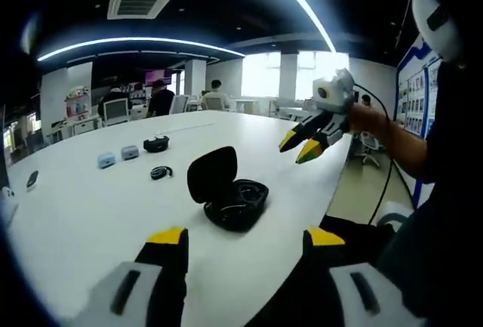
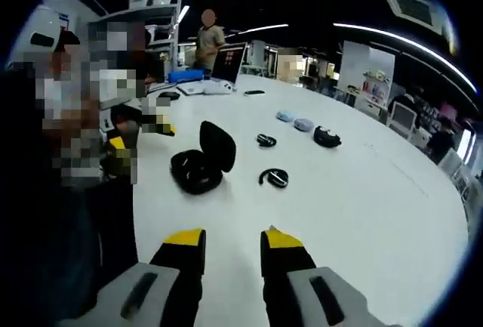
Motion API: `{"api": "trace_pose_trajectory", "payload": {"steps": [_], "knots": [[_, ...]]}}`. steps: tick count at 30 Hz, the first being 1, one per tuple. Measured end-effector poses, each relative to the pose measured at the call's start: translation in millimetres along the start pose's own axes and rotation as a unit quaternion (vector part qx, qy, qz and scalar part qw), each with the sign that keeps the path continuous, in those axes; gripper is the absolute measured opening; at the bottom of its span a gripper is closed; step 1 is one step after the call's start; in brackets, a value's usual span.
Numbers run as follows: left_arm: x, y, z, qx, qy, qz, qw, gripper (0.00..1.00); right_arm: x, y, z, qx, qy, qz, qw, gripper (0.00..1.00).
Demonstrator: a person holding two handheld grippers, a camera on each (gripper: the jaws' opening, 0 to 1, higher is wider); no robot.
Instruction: Pick up the earbuds from the table and place the earbuds into the earbud case
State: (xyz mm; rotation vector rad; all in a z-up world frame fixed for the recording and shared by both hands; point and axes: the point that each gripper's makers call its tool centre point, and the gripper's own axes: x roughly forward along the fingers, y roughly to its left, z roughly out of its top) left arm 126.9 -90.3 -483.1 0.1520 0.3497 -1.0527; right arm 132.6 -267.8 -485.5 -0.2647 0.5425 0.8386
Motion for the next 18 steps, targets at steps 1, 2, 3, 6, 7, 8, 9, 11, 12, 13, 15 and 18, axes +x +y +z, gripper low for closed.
{"api": "trace_pose_trajectory", "payload": {"steps": [1, 2, 3, 6, 7, 8, 9, 11, 12, 13, 15, 18], "knots": [[1, -0.8, 0.1, 0.000, 0.001, -0.001, 1.0000, 0.62, -1, -1, -0.5, 0.005, -0.007, -0.007, 0.9999, 0.28], [2, -1.6, 0.2, 0.000, 0.001, -0.002, 1.0000, 0.62, -1, -2, -1.7, 0.010, -0.011, -0.012, 0.9998, 0.28], [3, -2.8, 0.3, 0.000, 0.002, -0.003, 1.0000, 0.62, -1, -4, -3.3, 0.018, -0.018, -0.019, 0.9995, 0.28], [5, -6.5, 0.2, 0.002, 0.005, -0.007, 1.0000, 0.62, 0, -11, -4.8, 0.028, -0.029, -0.034, 0.9986, 0.27], [5, -7.2, 0.0, 0.002, 0.005, -0.007, 1.0000, 0.62, 1, -13, -5.5, 0.029, -0.030, -0.042, 0.9983, 0.27], [5, -7.8, -0.1, 0.003, 0.006, -0.008, 0.9999, 0.62, 3, -17, -5.9, 0.028, -0.030, -0.052, 0.9978, 0.27], [5, -8.3, 0.0, 0.003, 0.006, -0.008, 0.9999, 0.62, 5, -20, -6.0, 0.027, -0.031, -0.058, 0.9975, 0.27], [5, -9.2, 0.2, 0.002, 0.005, -0.008, 1.0000, 0.62, 8, -23, -3.4, 0.027, -0.035, -0.068, 0.9967, 0.27], [5, -9.6, 0.2, 0.002, 0.005, -0.008, 1.0000, 0.62, 11, -25, -1.4, 0.026, -0.039, -0.072, 0.9963, 0.27], [5, -9.9, 0.1, 0.002, 0.005, -0.007, 1.0000, 0.62, 12, -25, 0.1, 0.025, -0.040, -0.074, 0.9961, 0.26], [5, -10.3, -0.3, 0.001, 0.004, -0.007, 1.0000, 0.62, 17, -27, 4.0, 0.018, -0.041, -0.077, 0.9960, 0.26], [3, -11.4, -2.6, 0.000, 0.007, -0.007, 1.0000, 0.62, 27, -29, 8.6, -0.003, -0.028, -0.070, 0.9971, 0.24]]}}
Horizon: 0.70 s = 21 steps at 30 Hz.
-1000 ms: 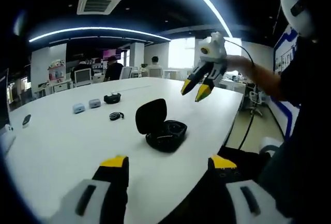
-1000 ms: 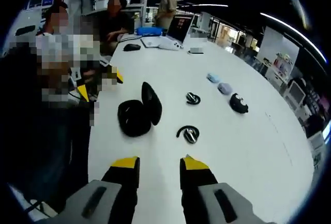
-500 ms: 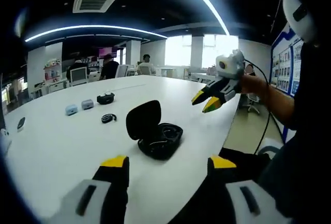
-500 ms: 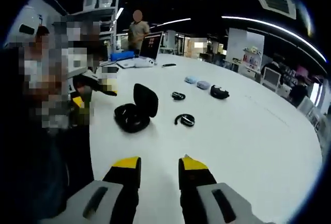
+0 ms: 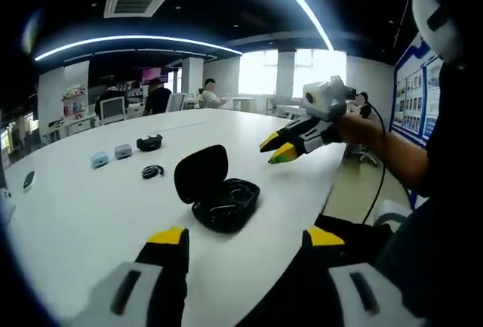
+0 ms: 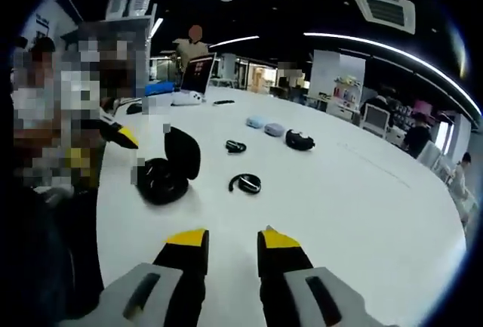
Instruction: Pick up the earbuds from the table and place the earbuds into the earbud case
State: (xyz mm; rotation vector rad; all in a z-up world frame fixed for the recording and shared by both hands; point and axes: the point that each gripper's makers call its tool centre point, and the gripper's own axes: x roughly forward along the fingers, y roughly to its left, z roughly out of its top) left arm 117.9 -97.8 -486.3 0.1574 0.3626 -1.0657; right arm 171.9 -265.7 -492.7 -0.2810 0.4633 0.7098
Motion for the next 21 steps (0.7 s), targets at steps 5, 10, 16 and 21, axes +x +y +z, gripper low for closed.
{"api": "trace_pose_trajectory", "payload": {"steps": [5, 10, 16, 21], "knots": [[-5, -0.4, -1.3, -0.002, -0.002, 0.004, 1.0000, 0.62, 11, -5, 11.2, -0.020, 0.008, 0.006, 0.9997, 0.23], [-9, -0.2, -3.4, -0.006, -0.004, 0.009, 0.9999, 0.61, 27, -13, 19.3, -0.029, 0.016, 0.016, 0.9993, 0.24], [-13, 1.4, -5.8, -0.008, -0.006, 0.012, 0.9999, 0.61, 52, -11, 28.9, -0.005, 0.014, 0.047, 0.9988, 0.27], [-16, 3.0, -7.9, -0.011, -0.007, 0.014, 0.9998, 0.61, 70, -7, 27.5, 0.001, 0.030, 0.066, 0.9974, 0.36]]}}
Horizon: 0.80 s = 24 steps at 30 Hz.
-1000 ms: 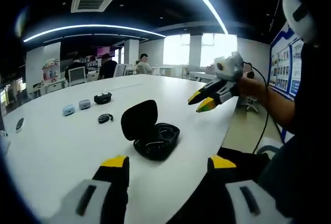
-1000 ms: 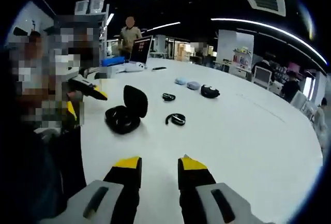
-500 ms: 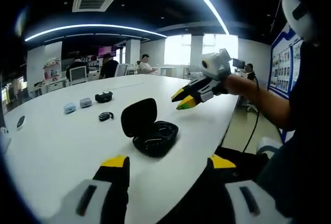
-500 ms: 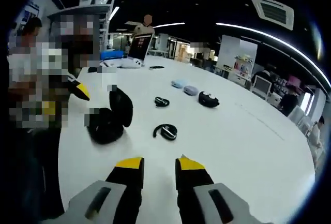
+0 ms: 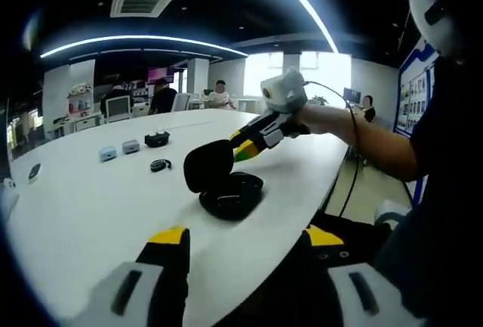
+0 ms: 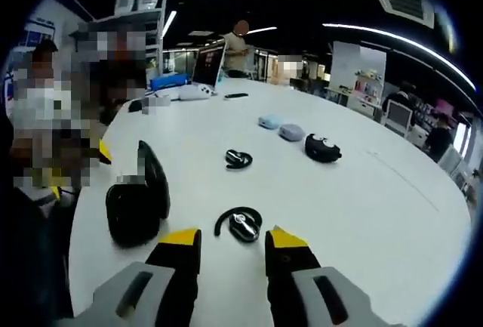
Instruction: Pick up the earbuds from the table and place the earbuds into the earbud case
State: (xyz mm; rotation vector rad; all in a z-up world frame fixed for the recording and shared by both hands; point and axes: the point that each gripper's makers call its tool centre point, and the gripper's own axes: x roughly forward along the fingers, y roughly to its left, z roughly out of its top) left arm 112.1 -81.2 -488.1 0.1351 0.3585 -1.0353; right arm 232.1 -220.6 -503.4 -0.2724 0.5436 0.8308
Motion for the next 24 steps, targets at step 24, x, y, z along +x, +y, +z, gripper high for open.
{"api": "trace_pose_trajectory", "payload": {"steps": [24], "knots": [[-1, 0.6, -1.8, 0.000, 0.000, -0.002, 1.0000, 0.60, -2, 21, -2.8, -0.003, 0.002, 0.005, 1.0000, 0.31]]}}
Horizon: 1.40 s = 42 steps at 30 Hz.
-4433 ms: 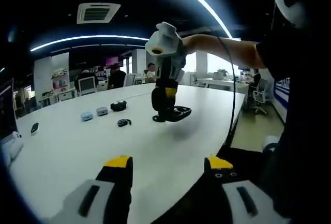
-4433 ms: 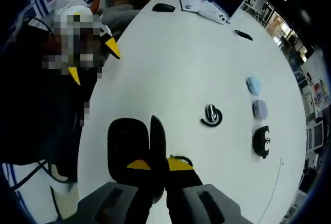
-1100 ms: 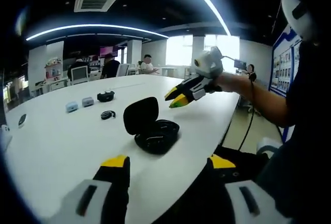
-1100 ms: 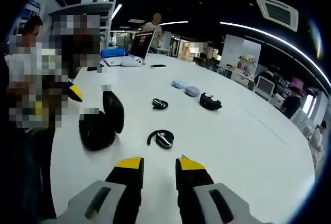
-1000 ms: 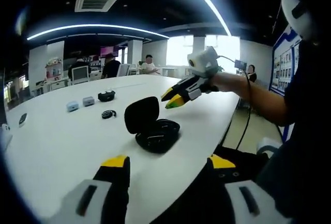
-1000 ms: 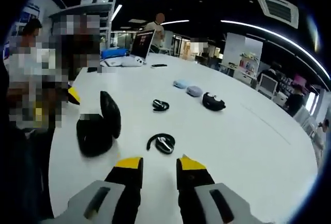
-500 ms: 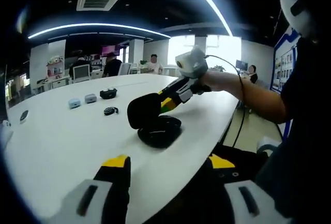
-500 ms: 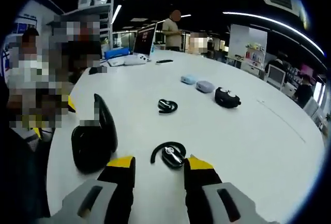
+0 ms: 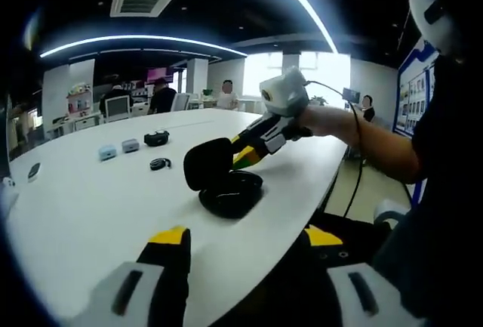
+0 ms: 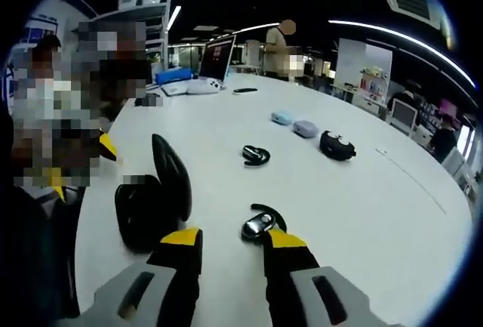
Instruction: Pick up the earbuds from the table and place the earbuds into the earbud case
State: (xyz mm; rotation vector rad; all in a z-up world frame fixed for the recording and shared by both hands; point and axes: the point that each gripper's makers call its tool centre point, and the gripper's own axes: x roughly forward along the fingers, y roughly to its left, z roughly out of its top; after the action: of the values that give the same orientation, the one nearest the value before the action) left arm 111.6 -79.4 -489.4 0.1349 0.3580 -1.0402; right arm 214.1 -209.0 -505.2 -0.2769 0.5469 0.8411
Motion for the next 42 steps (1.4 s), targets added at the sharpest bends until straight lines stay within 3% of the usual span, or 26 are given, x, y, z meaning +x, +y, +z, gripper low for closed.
{"api": "trace_pose_trajectory", "payload": {"steps": [12, 20, 24, 27, 31, 33, 37, 39, 42], "knots": [[0, 3.6, 3.9, 0.005, 0.003, 0.004, 1.0000, 0.60, -22, -10, -6.4, 0.010, -0.015, -0.029, 0.9994, 0.31], [3, 3.9, 21.0, 0.014, 0.000, 0.001, 0.9999, 0.60, -42, -3, -19.7, 0.029, -0.038, -0.051, 0.9976, 0.31], [5, 4.7, 36.3, 0.028, 0.004, 0.000, 0.9996, 0.60, -52, 4, -22.6, 0.031, -0.047, -0.061, 0.9965, 0.30], [8, 5.0, 59.1, -0.008, -0.005, -0.003, 0.9999, 0.60, -58, 10, -26.9, 0.028, -0.052, -0.073, 0.9956, 0.30], [17, 6.6, 86.2, -0.020, 0.001, -0.012, 0.9997, 0.60, -62, 12, -38.1, 0.026, -0.047, -0.085, 0.9949, 0.30], [24, 11.1, 96.4, -0.025, 0.011, -0.012, 0.9996, 0.60, -64, 12, -41.9, 0.032, -0.050, -0.086, 0.9945, 0.30], [47, 28.5, 102.4, -0.007, 0.102, -0.013, 0.9947, 0.59, -67, 13, -46.7, 0.028, -0.051, -0.095, 0.9938, 0.30], [63, 31.2, 116.1, 0.012, 0.110, -0.022, 0.9936, 0.57, -68, 12, -49.1, 0.019, -0.048, -0.103, 0.9933, 0.30], [89, 33.9, 125.4, -0.029, 0.142, -0.048, 0.9883, 0.49, -70, 12, -51.4, 0.013, -0.049, -0.111, 0.9925, 0.30]]}}
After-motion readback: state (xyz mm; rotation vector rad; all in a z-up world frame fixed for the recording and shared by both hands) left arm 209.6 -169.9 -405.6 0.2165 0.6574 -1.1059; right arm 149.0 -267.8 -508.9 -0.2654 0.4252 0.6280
